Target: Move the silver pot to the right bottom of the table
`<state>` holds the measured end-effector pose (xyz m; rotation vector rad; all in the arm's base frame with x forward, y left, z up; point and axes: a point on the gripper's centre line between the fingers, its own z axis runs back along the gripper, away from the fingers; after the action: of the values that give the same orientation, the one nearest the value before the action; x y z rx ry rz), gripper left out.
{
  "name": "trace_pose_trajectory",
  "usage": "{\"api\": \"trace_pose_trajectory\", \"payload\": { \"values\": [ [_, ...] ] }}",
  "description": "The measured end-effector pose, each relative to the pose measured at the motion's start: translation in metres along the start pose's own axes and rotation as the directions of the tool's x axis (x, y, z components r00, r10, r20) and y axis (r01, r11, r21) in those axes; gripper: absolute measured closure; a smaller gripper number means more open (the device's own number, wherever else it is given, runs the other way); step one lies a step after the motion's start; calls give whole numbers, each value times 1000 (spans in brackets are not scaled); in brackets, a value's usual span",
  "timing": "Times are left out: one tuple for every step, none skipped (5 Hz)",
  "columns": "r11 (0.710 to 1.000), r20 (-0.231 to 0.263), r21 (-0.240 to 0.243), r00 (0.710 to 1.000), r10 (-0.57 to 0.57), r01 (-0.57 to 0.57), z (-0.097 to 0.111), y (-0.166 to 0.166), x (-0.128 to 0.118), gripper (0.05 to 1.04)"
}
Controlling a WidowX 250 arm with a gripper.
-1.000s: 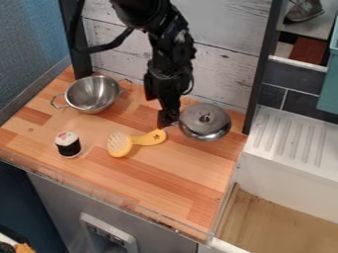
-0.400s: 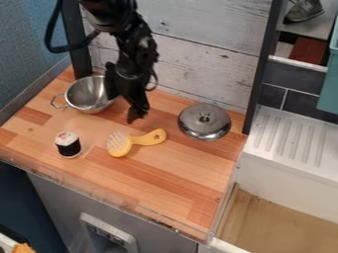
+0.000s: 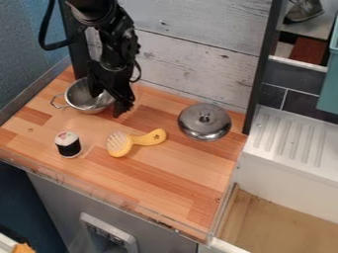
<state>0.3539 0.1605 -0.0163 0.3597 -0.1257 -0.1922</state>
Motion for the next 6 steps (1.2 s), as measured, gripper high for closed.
{"api": "trace_pose_trajectory", "payload": {
  "values": [
    [1000, -56, 17, 998, -4, 5, -17, 5, -3, 134],
    [999, -72, 35, 997, -16, 18, -23, 6, -5, 426],
    [998, -71, 54, 997, -30, 34, -23, 7, -3, 739],
    [996, -70, 59, 996, -61, 65, -24, 1, -3, 936],
    [989, -81, 83, 990, -116, 123, -19, -11, -9, 1007],
    [976, -67, 119, 982, -176, 183, -9, -22, -6, 1010]
  ]
}}
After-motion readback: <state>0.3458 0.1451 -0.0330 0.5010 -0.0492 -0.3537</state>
